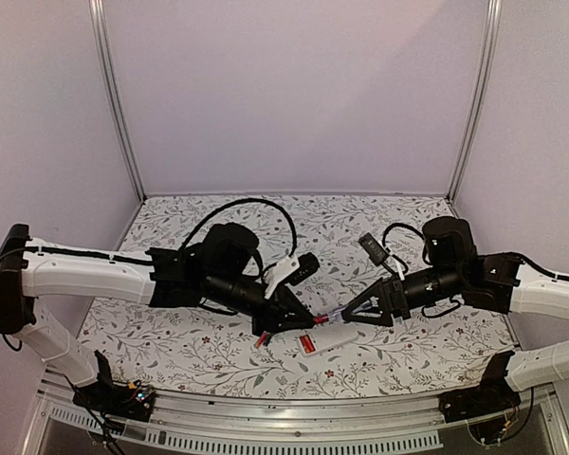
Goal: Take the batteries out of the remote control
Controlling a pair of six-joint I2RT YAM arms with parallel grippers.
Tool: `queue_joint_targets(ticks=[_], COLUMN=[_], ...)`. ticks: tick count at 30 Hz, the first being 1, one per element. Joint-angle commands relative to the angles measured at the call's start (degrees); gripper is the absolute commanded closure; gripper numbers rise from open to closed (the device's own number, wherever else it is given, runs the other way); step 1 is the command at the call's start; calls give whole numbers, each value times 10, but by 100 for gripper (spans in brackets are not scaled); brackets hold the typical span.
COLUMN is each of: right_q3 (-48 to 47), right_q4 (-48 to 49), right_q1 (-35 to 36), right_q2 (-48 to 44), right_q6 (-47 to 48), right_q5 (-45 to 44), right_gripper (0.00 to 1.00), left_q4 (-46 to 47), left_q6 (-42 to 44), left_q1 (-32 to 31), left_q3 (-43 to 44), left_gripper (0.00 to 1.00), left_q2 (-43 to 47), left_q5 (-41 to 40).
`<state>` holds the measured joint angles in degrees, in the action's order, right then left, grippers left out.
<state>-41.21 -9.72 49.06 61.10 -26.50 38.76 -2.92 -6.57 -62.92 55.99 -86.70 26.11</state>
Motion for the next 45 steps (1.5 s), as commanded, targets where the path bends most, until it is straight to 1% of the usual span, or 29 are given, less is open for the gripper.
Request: queue_joint_targets(ticks=[1,3,5,9,18,23,25,28,31,33,37,38,39,41,42,43,45], right_q3=[34,38,36,29,20,22,23,23,24,26,31,31,31,24,19,13,0], right_q4=[99,129,136,144,156,176,186,193,192,192,188,183,173,139,116,85,30], right_q1=[0,0,0,0,0,0,0,0,0,0,0,0,0,0,0,0,0], right_q2=[-13,-7,3,19,55,57,58,62,66,69,69,68,66,60,56,54,51], right_q6=[-18,-26,-27,-16,-12,-17,-22,-26,-27,-27,-29,-30,-31,-29,-27,-23,-11], right_q5=[8,32,40,44,64,68,73,81,82,83,70,57,36,-16,-49,-80,-138], right_gripper=[15,15,18,27,44,46,50,59,69,78,100,100,100,100,100,100,100], left_q4=[72,75,80,84,87,82,81,80,78,77,77,77,77,82,92,105,137], left_q6=[-83,-95,-103,-116,-125,-122,-122,-120,-118,-117,-113,-110,-109,-103,-101,-101,-123], left_q1=[31,41,47,49,54,55,55,57,59,60,62,63,63,63,63,63,62], left_q3=[-23,-25,-26,-22,-19,-16,-14,-11,-9,-9,-11,-12,-15,-27,-46,-65,-108], left_gripper=[100,100,100,100,100,100,100,100,100,100,100,100,97,72,54,43,29], left_q2=[28,29,30,22,21,14,10,8,7,6,9,11,14,25,36,49,76], left_q5=[73,93,112,140,154,165,166,169,169,167,154,146,137,100,72,33,-57])
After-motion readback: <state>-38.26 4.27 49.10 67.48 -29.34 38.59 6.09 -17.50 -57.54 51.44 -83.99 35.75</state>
